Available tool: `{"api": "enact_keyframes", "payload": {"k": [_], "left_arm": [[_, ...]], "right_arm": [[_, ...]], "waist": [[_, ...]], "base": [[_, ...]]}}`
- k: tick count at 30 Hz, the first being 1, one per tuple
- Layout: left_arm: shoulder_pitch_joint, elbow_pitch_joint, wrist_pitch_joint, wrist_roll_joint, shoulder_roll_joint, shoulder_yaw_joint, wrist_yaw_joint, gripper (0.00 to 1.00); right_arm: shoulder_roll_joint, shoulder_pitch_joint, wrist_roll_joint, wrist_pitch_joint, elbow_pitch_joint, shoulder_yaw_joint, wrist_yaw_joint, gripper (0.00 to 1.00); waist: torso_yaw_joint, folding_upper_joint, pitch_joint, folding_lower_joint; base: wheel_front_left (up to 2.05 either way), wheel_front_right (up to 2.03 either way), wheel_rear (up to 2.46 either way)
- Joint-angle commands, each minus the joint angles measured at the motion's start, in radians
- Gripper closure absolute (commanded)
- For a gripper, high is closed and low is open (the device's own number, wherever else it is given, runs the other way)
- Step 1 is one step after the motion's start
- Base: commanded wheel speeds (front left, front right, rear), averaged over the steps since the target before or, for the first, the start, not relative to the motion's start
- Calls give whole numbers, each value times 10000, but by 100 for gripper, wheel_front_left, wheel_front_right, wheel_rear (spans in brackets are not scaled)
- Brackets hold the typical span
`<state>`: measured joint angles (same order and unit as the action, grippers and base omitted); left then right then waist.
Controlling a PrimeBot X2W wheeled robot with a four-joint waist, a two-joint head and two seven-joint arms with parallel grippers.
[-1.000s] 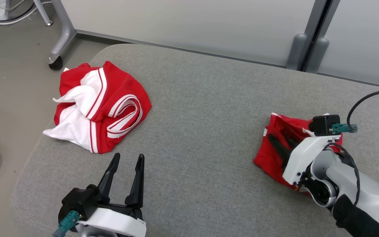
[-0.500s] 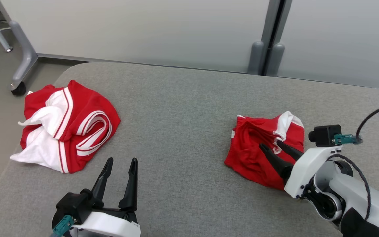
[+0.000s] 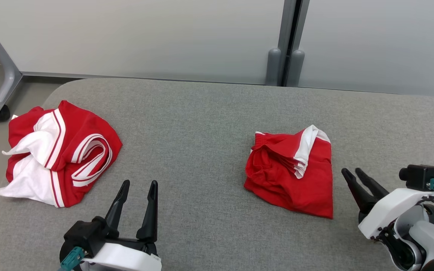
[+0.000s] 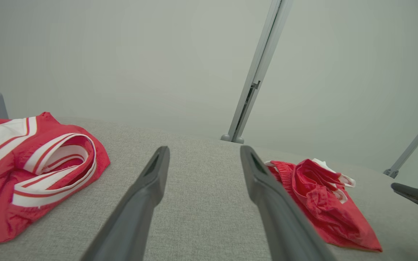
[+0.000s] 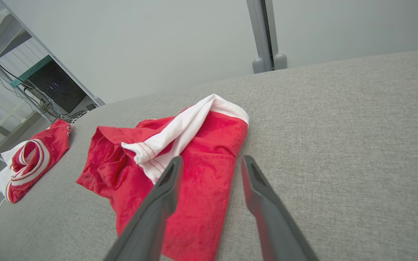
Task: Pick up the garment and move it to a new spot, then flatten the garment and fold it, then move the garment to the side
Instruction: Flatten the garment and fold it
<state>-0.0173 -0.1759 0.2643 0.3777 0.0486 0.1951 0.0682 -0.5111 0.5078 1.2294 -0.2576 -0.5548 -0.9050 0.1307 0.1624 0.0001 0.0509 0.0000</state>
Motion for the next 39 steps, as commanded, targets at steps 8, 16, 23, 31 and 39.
{"api": "enact_keyframes", "payload": {"k": [8,16,23,31,39], "left_arm": [[-235,18,2,45,40,43,63,0],[-483,73,0,220,35,192,-20,0],[-737,148,0,400,35,389,-81,0],[-1035,210,2,806,35,734,-216,0],[-1172,315,0,556,31,581,-294,0]], "right_arm": [[764,434,-420,708,-935,-70,3,100],[1398,1217,-507,1559,-2056,-308,3,100],[1392,2256,-715,1272,-2320,-249,3,100],[1276,3824,-987,1406,-2654,-332,3,100],[1588,4390,-1235,699,-2614,-661,3,100]], "waist": [[362,-1,320,0],[1012,-1,882,0],[1609,-1,1432,0],[2276,-1,2060,0],[2065,-1,1837,0]], "base": [[0,0,0],[0,0,0],[0,0,0],[0,0,0],[0,0,0]]}}
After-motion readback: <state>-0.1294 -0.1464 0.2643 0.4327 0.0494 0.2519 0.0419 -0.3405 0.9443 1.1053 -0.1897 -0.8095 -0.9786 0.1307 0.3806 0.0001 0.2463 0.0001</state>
